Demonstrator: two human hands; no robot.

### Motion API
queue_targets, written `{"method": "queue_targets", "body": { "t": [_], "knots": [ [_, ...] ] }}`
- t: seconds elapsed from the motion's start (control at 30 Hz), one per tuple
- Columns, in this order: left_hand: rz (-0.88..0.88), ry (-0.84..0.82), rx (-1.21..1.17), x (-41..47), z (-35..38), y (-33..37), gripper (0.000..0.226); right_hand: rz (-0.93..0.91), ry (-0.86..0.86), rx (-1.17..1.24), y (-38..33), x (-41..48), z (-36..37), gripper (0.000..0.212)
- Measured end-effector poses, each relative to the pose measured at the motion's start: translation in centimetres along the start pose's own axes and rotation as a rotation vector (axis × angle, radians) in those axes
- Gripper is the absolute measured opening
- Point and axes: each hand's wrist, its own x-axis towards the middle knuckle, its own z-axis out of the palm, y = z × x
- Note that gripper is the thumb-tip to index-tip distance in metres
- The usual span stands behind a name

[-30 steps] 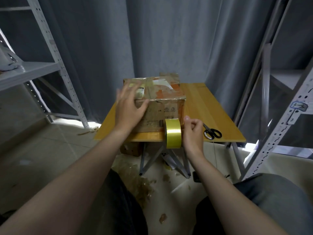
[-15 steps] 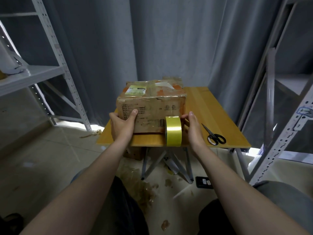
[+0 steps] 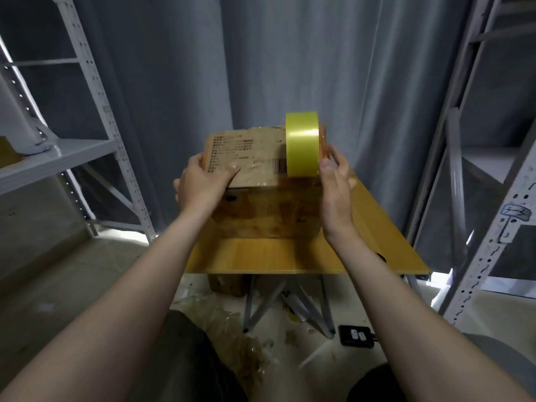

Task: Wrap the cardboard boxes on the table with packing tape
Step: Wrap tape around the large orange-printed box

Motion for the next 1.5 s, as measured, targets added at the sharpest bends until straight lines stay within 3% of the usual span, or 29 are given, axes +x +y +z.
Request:
{"method": "queue_targets", "body": {
  "t": [0.1,0.23,0.33,0.43,0.5,0.57,0.73,0.83,1.0,1.23,1.5],
  "knots": [
    [0.062,-0.036,0.077,0.5,-0.2,1.5,0.078,-0.023,0.005,-0.047,-0.6,2.6,0.3,0.018],
    [0.115,-0.078,0.265,1.1,0.6,2.5,0.067,0.099,-0.001,-0.117,0.5,5.5,0.6,0.022],
    [0.144,-0.118,0.506,1.8,0.9,2.9,0.077,0.12,0.027,-0.145,0.9,6.5,1.2,0.027],
    [0.438,-0.211,0.618,2.0,1.6,3.8,0.083,0.109,0.05,-0.171,0.9,7.1,1.6,0.036],
    [0.64,-0.325,0.648,1.9,2.9,4.6,0.075,0.099,0.057,-0.189,1.1,7.1,1.5,0.037],
    [0.712,-0.349,0.708,1.9,4.2,5.2,0.061,0.089,0.056,-0.211,1.3,7.3,1.4,0.037],
    [0.656,-0.326,0.741,3.0,6.3,5.7,0.05,0.067,-0.021,-0.339,0.9,9.2,1.2,0.045],
    [0.623,-0.336,0.745,3.9,7.0,5.8,0.052,0.058,-0.074,-0.423,-0.6,10.9,2.0,0.037],
    [0.605,-0.343,0.741,4.5,7.5,5.1,0.056,0.01,-0.1,-0.264,-1.3,10.9,2.3,0.03],
    [0.589,-0.355,0.735,4.9,7.6,5.0,0.054,0.017,0.148,0.003,-2.4,8.5,2.6,0.043],
    [0.597,-0.379,0.734,4.9,7.3,4.8,0.066,0.014,0.063,0.015,-2.4,6.5,1.7,0.042]
  ]
}}
